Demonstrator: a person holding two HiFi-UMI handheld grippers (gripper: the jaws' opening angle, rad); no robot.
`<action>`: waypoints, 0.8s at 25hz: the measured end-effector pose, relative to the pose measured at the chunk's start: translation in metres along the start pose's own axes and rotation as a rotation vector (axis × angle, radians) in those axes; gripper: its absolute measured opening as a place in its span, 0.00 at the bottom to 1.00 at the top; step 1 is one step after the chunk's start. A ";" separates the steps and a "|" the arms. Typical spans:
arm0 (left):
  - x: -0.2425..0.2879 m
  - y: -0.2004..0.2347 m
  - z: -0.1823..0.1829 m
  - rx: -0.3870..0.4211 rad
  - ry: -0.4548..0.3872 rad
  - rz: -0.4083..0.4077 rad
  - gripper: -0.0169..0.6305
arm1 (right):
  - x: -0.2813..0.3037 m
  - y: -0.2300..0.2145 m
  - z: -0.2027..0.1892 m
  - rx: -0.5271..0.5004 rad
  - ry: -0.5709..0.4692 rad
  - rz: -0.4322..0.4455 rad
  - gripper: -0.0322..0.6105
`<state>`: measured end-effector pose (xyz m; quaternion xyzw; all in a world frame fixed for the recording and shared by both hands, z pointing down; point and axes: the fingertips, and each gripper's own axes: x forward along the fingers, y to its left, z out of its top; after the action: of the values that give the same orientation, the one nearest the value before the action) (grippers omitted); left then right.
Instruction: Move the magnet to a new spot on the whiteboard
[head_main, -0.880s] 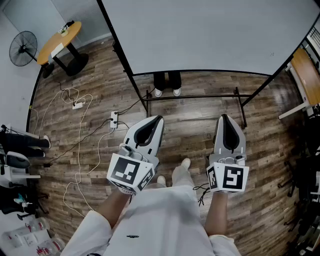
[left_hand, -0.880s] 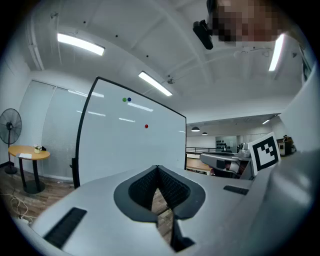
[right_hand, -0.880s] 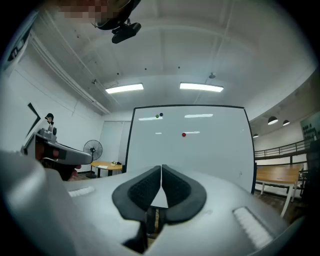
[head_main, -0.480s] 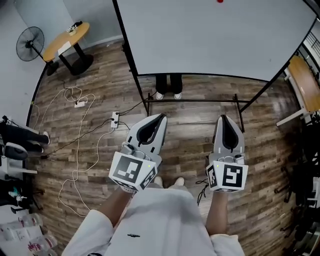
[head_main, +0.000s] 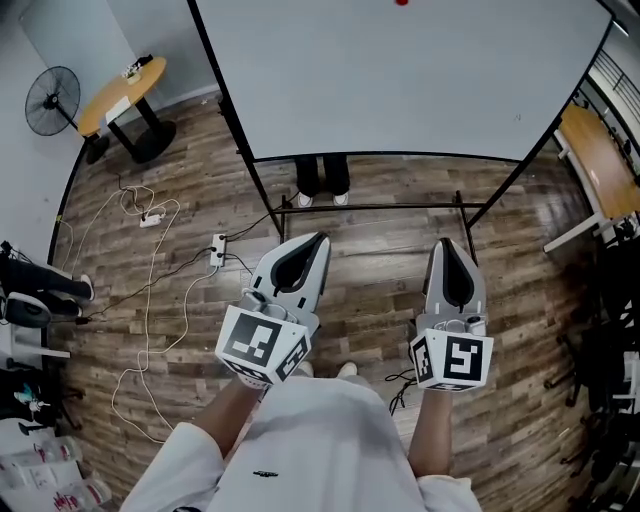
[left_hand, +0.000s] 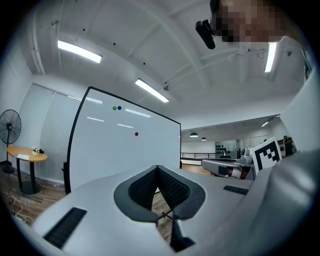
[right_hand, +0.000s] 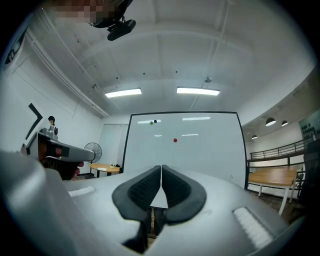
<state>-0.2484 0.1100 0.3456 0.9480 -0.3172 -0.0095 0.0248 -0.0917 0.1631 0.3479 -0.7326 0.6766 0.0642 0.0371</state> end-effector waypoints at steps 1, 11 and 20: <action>0.004 -0.003 -0.003 -0.002 0.001 0.001 0.04 | -0.001 -0.005 -0.001 -0.003 -0.001 0.000 0.05; 0.042 -0.039 -0.020 -0.001 0.028 -0.020 0.04 | -0.012 -0.053 -0.013 0.029 -0.004 -0.014 0.06; 0.099 -0.033 -0.024 0.001 0.018 -0.055 0.04 | 0.022 -0.080 -0.026 0.039 -0.016 -0.015 0.06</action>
<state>-0.1493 0.0776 0.3681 0.9564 -0.2908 -0.0015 0.0270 -0.0095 0.1442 0.3677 -0.7362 0.6720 0.0567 0.0575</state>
